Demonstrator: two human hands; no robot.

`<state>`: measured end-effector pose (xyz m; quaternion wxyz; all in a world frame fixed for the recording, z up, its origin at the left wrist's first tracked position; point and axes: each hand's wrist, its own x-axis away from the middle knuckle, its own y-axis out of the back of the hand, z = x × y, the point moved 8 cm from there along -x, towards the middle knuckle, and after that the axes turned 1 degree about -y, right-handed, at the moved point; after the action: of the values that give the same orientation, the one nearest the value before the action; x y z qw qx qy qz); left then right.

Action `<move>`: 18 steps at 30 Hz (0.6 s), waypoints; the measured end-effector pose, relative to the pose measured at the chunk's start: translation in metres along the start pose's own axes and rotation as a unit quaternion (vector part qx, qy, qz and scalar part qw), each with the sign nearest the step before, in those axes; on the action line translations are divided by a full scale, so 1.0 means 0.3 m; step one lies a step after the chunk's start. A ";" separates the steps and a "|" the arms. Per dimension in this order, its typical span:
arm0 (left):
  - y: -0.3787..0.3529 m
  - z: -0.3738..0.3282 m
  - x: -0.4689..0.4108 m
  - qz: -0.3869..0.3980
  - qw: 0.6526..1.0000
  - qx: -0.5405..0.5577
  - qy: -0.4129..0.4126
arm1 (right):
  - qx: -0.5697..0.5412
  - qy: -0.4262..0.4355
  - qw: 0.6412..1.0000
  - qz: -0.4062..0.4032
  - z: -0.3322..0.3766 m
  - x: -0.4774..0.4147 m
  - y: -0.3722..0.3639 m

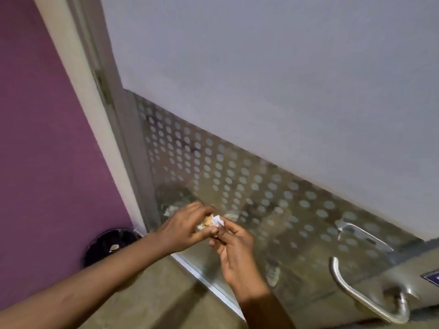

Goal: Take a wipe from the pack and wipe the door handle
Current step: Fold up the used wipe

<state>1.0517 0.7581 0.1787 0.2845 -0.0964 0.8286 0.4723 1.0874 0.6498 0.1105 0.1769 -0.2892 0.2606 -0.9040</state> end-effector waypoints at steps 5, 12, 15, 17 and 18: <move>0.229 0.200 0.212 -0.051 0.994 -0.083 0.039 | 0.141 -0.009 0.989 0.033 -0.165 -0.138 -0.281; 0.429 0.783 0.598 -0.013 0.960 -0.086 0.265 | 0.330 -0.018 0.937 0.109 -0.582 -0.410 -0.716; 0.457 1.013 0.736 0.012 0.939 -0.050 0.340 | 0.421 0.020 0.898 0.126 -0.744 -0.532 -0.851; 0.464 1.172 0.836 0.014 0.906 0.004 0.423 | 0.471 0.052 0.868 0.149 -0.846 -0.595 -0.936; 0.456 1.241 0.887 0.017 0.886 0.040 0.462 | 0.491 0.059 0.857 0.144 -0.901 -0.635 -0.958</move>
<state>0.9166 1.1723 -0.0173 -0.1346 -0.2783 0.8860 0.3457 1.0194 1.0694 0.0050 0.4084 -0.0704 -0.1686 -0.8943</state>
